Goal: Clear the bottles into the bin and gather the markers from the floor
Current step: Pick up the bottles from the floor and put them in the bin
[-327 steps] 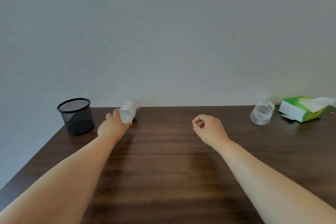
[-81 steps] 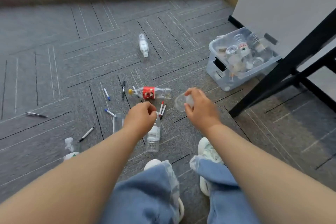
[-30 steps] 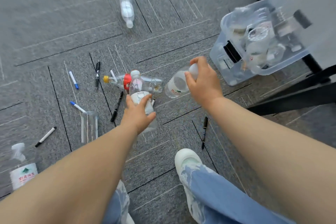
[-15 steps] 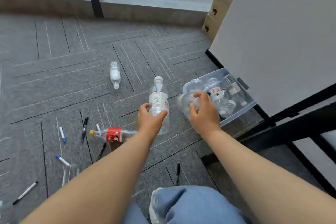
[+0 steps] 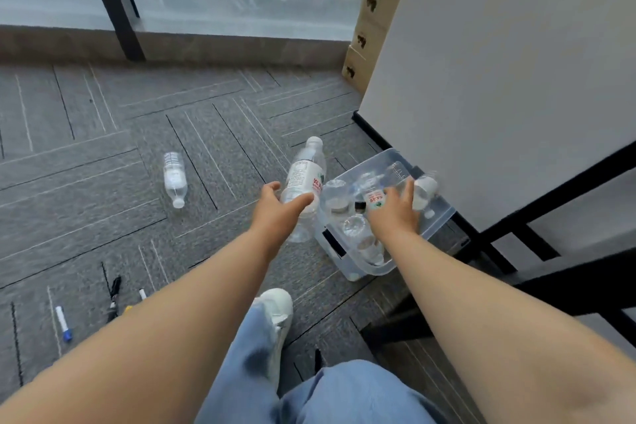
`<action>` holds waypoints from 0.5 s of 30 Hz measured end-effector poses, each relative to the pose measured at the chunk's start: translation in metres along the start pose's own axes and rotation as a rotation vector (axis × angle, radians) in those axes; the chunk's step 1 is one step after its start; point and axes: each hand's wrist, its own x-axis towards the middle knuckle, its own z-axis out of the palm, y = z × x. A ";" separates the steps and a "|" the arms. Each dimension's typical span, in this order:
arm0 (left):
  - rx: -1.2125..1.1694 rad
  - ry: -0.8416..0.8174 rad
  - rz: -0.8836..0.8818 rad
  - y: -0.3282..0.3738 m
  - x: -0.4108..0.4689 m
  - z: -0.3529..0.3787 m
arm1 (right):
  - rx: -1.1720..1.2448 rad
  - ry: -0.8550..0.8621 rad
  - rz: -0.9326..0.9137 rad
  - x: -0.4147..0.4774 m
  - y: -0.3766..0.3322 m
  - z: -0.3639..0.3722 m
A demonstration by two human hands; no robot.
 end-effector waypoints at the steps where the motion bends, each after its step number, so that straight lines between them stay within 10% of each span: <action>1: 0.012 -0.013 -0.005 -0.004 0.004 0.001 | -0.021 -0.029 0.001 0.001 0.001 0.005; 15: 0.087 -0.216 -0.119 0.002 0.036 0.058 | 0.423 0.213 -0.042 0.005 -0.005 -0.028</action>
